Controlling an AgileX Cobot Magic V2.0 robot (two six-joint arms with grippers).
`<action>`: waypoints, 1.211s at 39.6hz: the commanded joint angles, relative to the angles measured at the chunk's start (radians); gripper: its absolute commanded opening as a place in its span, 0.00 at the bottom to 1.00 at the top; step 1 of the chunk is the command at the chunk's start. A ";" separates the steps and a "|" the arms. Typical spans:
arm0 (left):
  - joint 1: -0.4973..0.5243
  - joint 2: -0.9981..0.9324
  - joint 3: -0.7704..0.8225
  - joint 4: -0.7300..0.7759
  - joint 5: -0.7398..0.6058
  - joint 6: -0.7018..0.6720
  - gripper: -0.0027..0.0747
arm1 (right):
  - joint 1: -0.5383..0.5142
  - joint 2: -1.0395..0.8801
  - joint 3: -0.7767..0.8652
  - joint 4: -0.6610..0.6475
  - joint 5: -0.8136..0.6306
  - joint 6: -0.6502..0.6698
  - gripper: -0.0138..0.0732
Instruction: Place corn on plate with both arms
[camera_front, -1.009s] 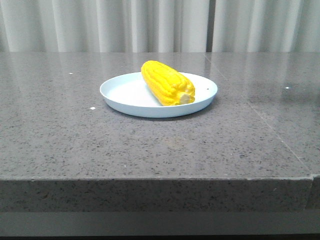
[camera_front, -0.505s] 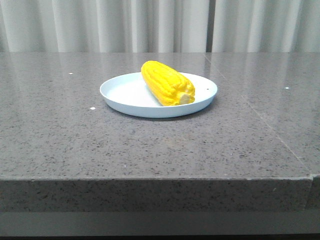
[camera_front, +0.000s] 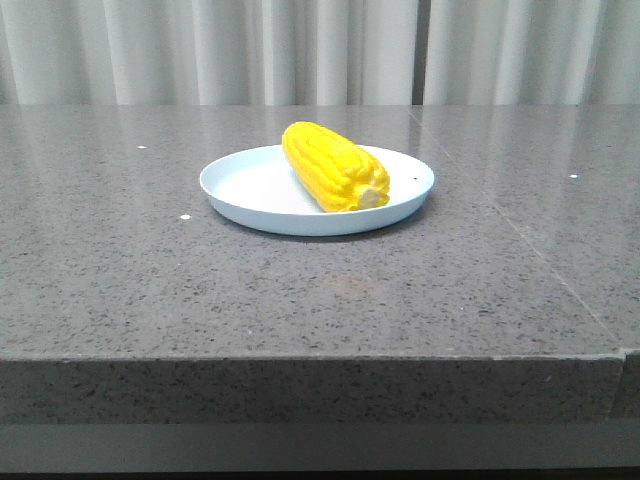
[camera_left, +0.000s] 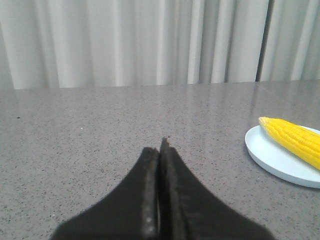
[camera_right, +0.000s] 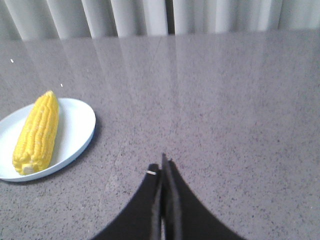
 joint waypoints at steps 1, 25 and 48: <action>0.002 -0.013 -0.023 -0.001 -0.077 -0.010 0.01 | -0.007 -0.060 0.026 -0.044 -0.145 -0.004 0.08; 0.002 -0.013 -0.023 -0.001 -0.077 -0.010 0.01 | -0.007 -0.092 0.055 -0.045 -0.185 -0.004 0.08; 0.002 -0.013 -0.023 -0.001 -0.077 -0.010 0.01 | -0.007 -0.092 0.055 -0.045 -0.184 -0.004 0.08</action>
